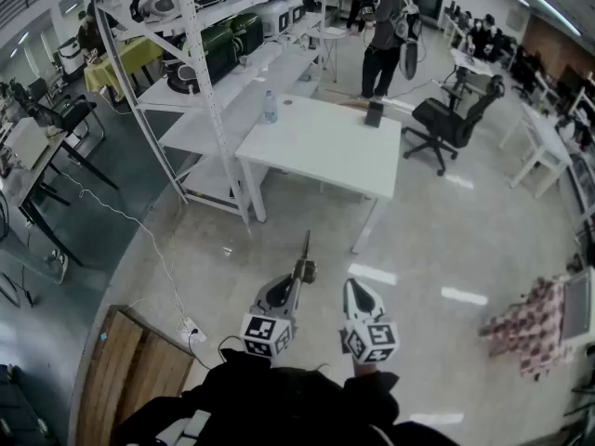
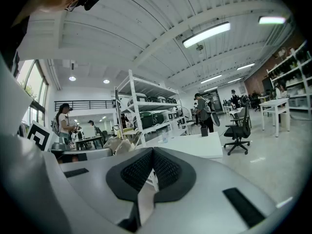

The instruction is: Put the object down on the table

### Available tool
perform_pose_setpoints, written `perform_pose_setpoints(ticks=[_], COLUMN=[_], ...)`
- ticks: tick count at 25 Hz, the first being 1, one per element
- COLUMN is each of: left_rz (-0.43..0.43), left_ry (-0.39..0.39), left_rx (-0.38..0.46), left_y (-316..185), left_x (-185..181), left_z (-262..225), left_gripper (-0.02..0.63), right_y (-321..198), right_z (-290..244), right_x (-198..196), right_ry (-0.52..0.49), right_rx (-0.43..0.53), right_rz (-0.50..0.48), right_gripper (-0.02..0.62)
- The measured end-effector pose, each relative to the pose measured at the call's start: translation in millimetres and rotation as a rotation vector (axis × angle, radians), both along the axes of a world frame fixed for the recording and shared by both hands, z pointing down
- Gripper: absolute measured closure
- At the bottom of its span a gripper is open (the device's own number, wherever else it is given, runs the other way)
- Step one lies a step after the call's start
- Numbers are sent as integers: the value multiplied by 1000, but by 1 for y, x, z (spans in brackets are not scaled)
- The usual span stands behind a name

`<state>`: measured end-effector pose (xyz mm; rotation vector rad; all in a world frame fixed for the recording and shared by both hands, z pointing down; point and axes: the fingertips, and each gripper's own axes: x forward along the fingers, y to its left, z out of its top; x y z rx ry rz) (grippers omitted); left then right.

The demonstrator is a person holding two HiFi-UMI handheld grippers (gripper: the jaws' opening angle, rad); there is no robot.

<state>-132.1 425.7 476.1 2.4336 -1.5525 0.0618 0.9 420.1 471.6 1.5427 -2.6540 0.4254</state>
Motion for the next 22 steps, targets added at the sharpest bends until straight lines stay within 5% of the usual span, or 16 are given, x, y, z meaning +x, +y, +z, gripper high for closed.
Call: perform_pose_setpoints(ticks=[22], left_rz=[-91], left_ry=[-12], left_rx=[30], left_y=[25], left_x=[85], left_z=[3], left_gripper=[578], right_y=[12], right_z=[0], right_x=[83], right_ry=[-4], right_rx=[47], right_rz=[-88], right_gripper=[594])
